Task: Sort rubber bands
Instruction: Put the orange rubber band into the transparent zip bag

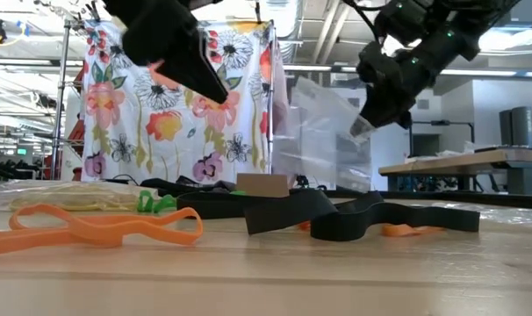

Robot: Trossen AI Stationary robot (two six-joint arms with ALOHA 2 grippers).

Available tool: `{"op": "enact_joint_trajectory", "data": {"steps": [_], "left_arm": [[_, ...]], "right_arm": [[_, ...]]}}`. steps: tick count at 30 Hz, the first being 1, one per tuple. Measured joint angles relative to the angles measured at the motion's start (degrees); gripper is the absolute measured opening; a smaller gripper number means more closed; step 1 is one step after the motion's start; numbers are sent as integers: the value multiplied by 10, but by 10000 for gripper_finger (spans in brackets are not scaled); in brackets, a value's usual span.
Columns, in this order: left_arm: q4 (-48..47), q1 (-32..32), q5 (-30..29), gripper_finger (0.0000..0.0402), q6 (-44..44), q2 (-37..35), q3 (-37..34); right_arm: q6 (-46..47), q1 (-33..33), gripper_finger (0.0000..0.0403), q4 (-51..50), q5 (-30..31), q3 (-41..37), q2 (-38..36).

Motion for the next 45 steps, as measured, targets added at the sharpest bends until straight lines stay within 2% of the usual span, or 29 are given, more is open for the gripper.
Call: {"op": "enact_joint_trajectory", "data": {"steps": [4, 9, 13, 19, 24, 30, 42, 45], "left_arm": [[26, 24, 0, 187, 9, 0, -17], [34, 61, 32, 187, -3, 30, -18], [63, 88, 75, 187, 50, 84, -19], [136, 113, 93, 178, 131, 141, -18], [188, 136, 129, 162, 148, 168, -18], [160, 158, 180, 155, 115, 169, -18], [129, 170, 183, 154, 97, 189, -17], [137, 176, 185, 140, 98, 194, -16]], "right_arm": [[4, -11, 0, -3, -1, -2, -9], [3, 0, 0, 11, -3, -2, -8], [2, 12, 0, 21, -3, -2, -8], [0, 25, 0, 24, -3, -2, -8], [0, 29, 0, 23, -3, -2, -8], [0, 45, 0, 23, -3, -2, -8], [0, 54, 0, 24, -2, -2, -8], [0, 54, 0, 26, -2, -2, -8]]}}
